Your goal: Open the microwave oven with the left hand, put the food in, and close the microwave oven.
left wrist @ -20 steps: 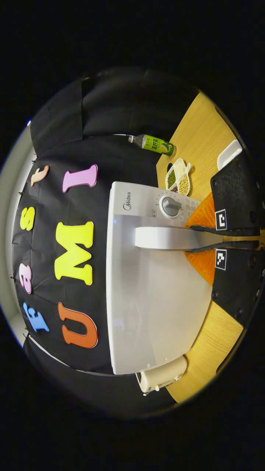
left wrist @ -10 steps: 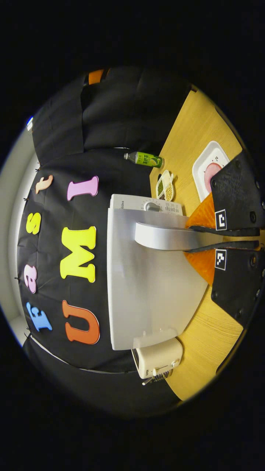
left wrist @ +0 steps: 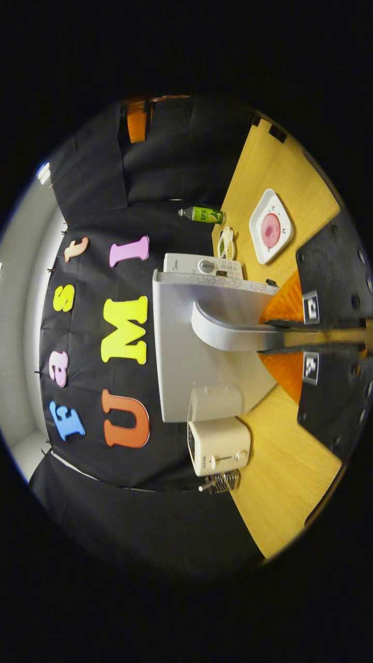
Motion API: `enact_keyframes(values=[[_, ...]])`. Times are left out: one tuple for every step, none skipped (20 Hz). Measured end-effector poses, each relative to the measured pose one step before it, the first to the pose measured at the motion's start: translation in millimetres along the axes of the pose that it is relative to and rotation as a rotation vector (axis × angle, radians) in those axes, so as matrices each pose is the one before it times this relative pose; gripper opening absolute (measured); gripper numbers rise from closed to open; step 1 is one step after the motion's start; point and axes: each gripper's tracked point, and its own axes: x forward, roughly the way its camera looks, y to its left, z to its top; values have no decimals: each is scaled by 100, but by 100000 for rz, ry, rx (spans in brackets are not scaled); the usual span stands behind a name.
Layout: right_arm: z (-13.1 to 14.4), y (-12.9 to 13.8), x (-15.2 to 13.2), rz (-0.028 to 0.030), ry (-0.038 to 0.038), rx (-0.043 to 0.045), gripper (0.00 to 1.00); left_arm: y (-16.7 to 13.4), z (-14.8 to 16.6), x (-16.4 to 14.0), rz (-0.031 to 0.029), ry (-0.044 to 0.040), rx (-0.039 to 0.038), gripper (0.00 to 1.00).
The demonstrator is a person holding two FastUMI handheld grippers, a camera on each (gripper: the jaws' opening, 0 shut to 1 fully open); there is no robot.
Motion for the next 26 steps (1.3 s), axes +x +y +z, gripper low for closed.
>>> enact_keyframes(values=[[-311, 759, -83, 1222, 409, 166, 100, 1181, -971, -453, -117, 860, -958, 52], [-231, 550, 42, 862, 651, 54, 100, 1358, -748, -1379, 649, 2037, -2211, 76], [-342, 649, 68, 857, 768, -72, 100, 1625, -357, -1263, 2327, 641, -1564, 76], [-386, 693, 200, 843, 699, -322, 92, 1753, -114, -1355, 3229, 545, -379, 87], [-299, 596, 201, 590, 761, -588, 100, 2331, -21, -1313, 4566, 184, 455, 83], [-232, 527, 227, 417, 953, -581, 100, 1802, 51, -1039, 3454, 497, 542, 96], [-397, 441, 215, 585, 1090, -426, 100, 1397, -81, -904, 2561, 414, 464, 95], [-337, 489, 311, 605, 1040, -316, 92, 1500, 466, -948, 3354, -597, 317, 94], [-356, 412, 428, 470, 1313, -380, 92, 1351, 710, -799, 2700, -1322, 74, 83], [-286, 144, 439, 253, 1225, -436, 92, 1330, 694, -704, 3239, -770, -270, 95], [-269, 60, 606, 28, 1593, -376, 92, 893, 793, -773, 1699, -975, -207, 95], [-318, -105, 573, -389, 2027, -141, 100, 596, 823, -730, 1326, -1029, -511, 95], [-152, -352, 640, -805, 2041, -228, 100, 267, 952, -604, 533, -1107, -735, 95], [-123, -246, 602, -358, 1903, -230, 100, 4, 1030, -609, 138, -1225, -802, 95], [-6, -310, 702, -319, 1803, -148, 96, -107, 908, -483, 129, -1395, 103, 95], [-91, -223, 737, 79, 1914, -320, 96, -160, 966, -216, 823, -1438, 505, 95], [-137, -396, 822, -121, 2710, -638, 96, -105, 1203, -244, 419, -1805, 39, 95], [-337, -470, 935, -151, 3153, -530, 100, -511, 1022, -84, -290, -940, -331, 95], [-393, -307, 911, 700, 3959, -236, 96, -775, 952, -90, -640, -980, -340, 95], [-391, -351, 1117, 1190, 3715, 1107, 96, -534, 977, 179, 300, -1200, -509, 94], [-588, -279, 1111, 1374, 4880, 1623, 100, -587, 845, 223, -521, -1195, -773, 95], [-882, -156, 1213, 1969, 5889, 1457, 100, -882, 582, 201, -1258, -449, -734, 95], [-745, -19, 1125, 2534, 5871, 831, 100, -911, 426, 382, -1230, -218, -386, 94], [-1006, -145, 1258, 2353, 6946, 75, 96, -782, 338, 479, -589, -296, 188, 94], [-937, -116, 1135, 3205, 6634, -206, 95, -675, 197, 586, -310, 116, 569, 94], [-890, -154, 1061, 2604, 6267, -92, 100, -739, 224, 395, -470, 242, 596, 95]])
